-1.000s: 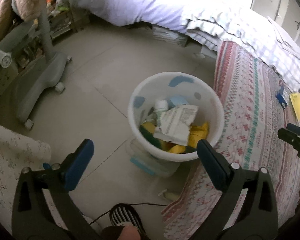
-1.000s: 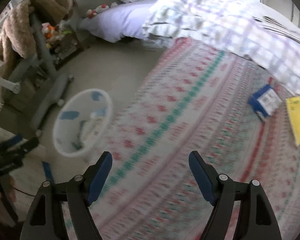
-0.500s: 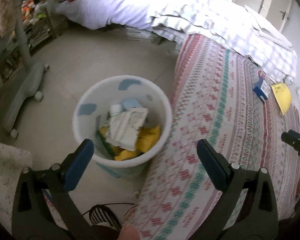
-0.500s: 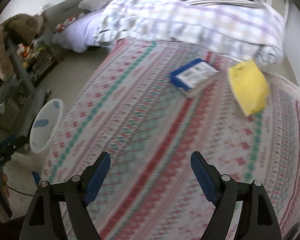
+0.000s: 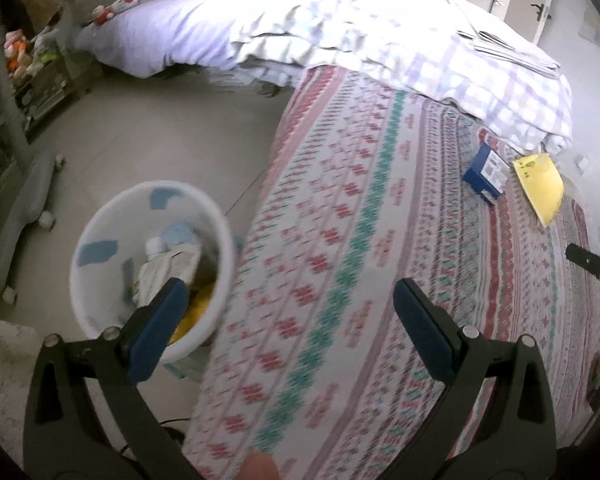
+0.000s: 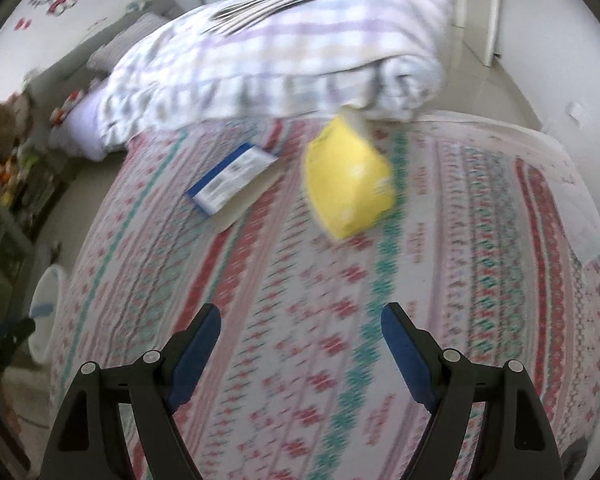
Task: Collect trash
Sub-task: 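Grasp the yellow paper cup with the right gripper while the left gripper grasps the blue box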
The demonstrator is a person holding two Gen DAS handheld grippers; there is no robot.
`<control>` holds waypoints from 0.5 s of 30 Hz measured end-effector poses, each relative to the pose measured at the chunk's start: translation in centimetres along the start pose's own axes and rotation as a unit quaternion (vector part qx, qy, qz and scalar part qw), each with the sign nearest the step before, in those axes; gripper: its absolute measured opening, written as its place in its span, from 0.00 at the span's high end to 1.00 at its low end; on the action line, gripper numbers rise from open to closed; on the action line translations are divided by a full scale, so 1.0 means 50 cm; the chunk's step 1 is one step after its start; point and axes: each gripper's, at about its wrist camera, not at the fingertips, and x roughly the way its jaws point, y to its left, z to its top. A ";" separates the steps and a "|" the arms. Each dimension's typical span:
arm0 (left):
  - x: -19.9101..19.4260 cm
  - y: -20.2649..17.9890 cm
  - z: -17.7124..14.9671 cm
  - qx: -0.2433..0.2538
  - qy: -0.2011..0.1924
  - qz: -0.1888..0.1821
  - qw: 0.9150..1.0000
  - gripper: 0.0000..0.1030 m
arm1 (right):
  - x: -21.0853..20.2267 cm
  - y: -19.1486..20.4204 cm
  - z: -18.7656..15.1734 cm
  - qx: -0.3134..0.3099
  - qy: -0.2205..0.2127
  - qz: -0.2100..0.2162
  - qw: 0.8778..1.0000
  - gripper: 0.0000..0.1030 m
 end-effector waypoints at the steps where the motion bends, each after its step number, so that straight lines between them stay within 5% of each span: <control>1: 0.004 -0.013 0.002 0.007 -0.004 0.001 1.000 0.01 | 0.002 -0.012 0.005 0.003 -0.005 -0.008 1.000 0.19; 6: 0.037 -0.083 0.022 0.041 -0.016 -0.010 0.999 0.01 | 0.022 -0.059 0.029 0.012 -0.015 -0.034 0.999 0.19; 15: 0.098 -0.213 0.066 0.076 -0.023 -0.048 0.996 0.01 | 0.059 -0.095 0.076 0.061 -0.021 -0.007 0.998 0.19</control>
